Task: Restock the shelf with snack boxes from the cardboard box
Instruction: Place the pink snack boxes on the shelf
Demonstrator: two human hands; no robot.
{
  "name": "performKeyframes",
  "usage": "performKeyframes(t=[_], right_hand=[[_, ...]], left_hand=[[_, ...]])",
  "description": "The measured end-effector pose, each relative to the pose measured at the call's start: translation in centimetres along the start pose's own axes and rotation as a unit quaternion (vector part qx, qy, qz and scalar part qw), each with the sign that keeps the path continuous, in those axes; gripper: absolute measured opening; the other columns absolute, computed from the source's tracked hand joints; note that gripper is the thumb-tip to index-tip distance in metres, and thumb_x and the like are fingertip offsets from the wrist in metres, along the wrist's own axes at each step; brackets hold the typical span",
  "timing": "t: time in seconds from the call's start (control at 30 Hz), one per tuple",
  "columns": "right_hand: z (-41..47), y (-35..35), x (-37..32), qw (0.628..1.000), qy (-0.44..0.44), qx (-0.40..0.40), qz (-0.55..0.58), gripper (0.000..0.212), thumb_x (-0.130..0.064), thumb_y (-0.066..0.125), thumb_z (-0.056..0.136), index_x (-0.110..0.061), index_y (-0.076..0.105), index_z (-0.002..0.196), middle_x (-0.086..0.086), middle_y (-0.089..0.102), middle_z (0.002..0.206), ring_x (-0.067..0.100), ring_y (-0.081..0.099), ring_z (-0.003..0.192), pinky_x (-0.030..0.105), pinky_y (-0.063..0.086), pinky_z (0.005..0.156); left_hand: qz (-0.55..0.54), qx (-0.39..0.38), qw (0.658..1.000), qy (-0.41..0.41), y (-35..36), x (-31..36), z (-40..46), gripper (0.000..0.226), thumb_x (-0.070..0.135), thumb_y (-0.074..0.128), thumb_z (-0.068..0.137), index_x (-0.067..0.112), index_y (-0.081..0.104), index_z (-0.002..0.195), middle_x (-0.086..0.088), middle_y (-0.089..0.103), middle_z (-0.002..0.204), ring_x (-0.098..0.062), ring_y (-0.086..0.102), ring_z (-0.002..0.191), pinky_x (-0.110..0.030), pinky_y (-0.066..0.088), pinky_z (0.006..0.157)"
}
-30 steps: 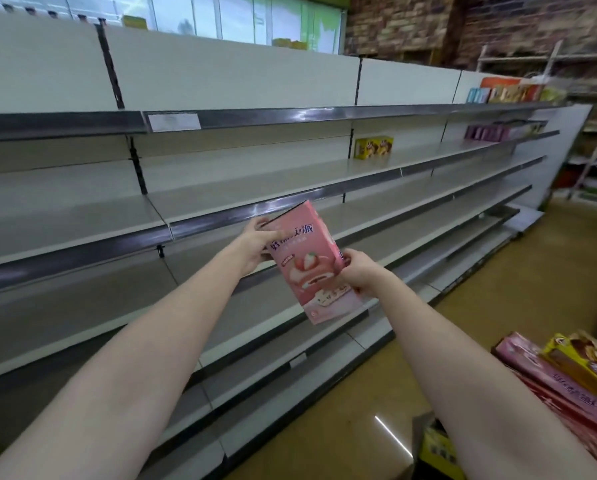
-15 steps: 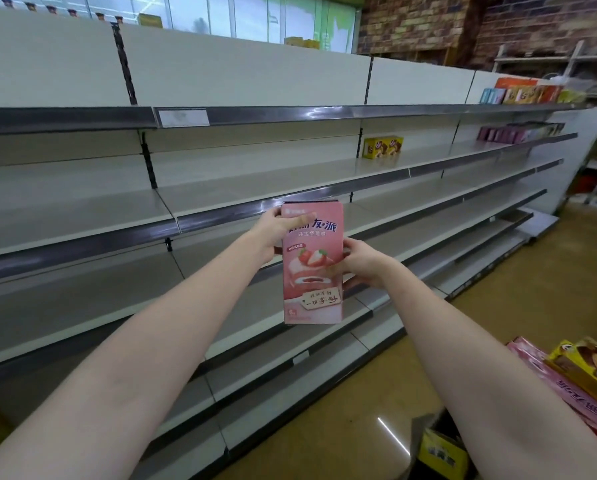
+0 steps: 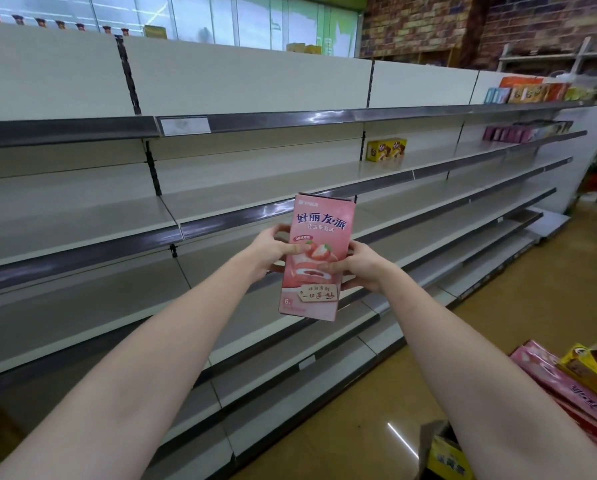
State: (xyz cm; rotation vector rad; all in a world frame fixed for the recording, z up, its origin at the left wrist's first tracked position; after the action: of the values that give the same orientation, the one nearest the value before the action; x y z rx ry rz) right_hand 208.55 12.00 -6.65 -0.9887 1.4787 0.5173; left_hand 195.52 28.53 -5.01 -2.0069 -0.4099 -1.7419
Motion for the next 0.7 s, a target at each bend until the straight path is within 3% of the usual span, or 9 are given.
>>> performKeyframes(t=[0.17, 0.27, 0.47, 0.6, 0.7], right_hand=[[1.3, 0.0, 0.4, 1.0, -0.009, 0.006, -0.024, 0.061, -0.013, 0.085, 0.072, -0.019, 0.055, 0.125, 0.002, 0.071, 0.112, 0.025, 0.071, 0.099, 0.053, 0.057, 0.088], [1.9, -0.1, 0.4, 0.998, -0.026, 0.026, -0.06, 0.059, -0.017, 0.086, 0.072, -0.025, 0.055, 0.121, -0.002, 0.069, 0.112, 0.021, 0.068, 0.102, 0.05, 0.056, 0.09], [3.1, -1.3, -0.3, 0.99, -0.064, 0.106, -0.072, 0.07, -0.01, 0.089, 0.064, -0.018, 0.051, 0.121, -0.007, 0.064, 0.106, 0.019, 0.062, 0.107, 0.03, 0.053, 0.075], [4.4, -3.2, -1.0, 0.97, -0.066, 0.203, -0.118, 0.097, -0.022, 0.094, 0.063, -0.009, 0.039, 0.142, 0.006, 0.056, 0.131, 0.025, 0.054, 0.123, 0.034, 0.046, 0.094], [5.6, -4.3, -1.5, 0.964, -0.089, 0.166, -0.188, 0.105, -0.018, 0.093, 0.063, -0.018, 0.034, 0.15, 0.005, 0.045, 0.147, 0.026, 0.046, 0.133, 0.039, 0.045, 0.103]], left_hand=[[-0.005, 0.026, 1.0, 0.0, 0.1, 0.0, 0.2, 0.059, 0.015, 0.084, 0.075, 0.02, 0.051, 0.124, -0.006, 0.068, 0.104, -0.019, 0.074, 0.077, -0.034, 0.057, 0.06], [0.009, 0.041, 0.999, 0.006, 0.0, 0.1, 0.7, 0.065, 0.016, 0.086, 0.072, 0.021, 0.05, 0.126, -0.005, 0.067, 0.105, -0.021, 0.074, 0.079, -0.036, 0.058, 0.063], [0.074, 0.08, 0.993, 0.033, 0.6, 1.0, 1.9, 0.074, 0.011, 0.092, 0.061, 0.016, 0.051, 0.123, -0.005, 0.063, 0.109, -0.022, 0.071, 0.084, -0.034, 0.057, 0.061], [0.168, 0.095, 0.981, 0.038, 0.7, 1.1, 3.6, 0.074, 0.011, 0.094, 0.056, 0.017, 0.053, 0.117, -0.001, 0.064, 0.103, -0.019, 0.07, 0.085, -0.038, 0.059, 0.072], [0.305, 0.115, 0.944, 0.051, 1.1, 1.1, 5.3, 0.074, 0.019, 0.095, 0.05, 0.023, 0.06, 0.115, 0.002, 0.066, 0.107, -0.019, 0.064, 0.096, -0.039, 0.054, 0.089]])
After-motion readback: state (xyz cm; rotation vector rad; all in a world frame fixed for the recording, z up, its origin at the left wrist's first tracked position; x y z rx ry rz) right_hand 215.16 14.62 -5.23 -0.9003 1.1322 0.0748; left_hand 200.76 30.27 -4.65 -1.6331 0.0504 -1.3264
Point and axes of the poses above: each hand's wrist, its own z-axis towards the middle knuckle, its own y-axis out of the palm, x = y × z, the point moved 1 cm from there along z, towards the middle knuckle
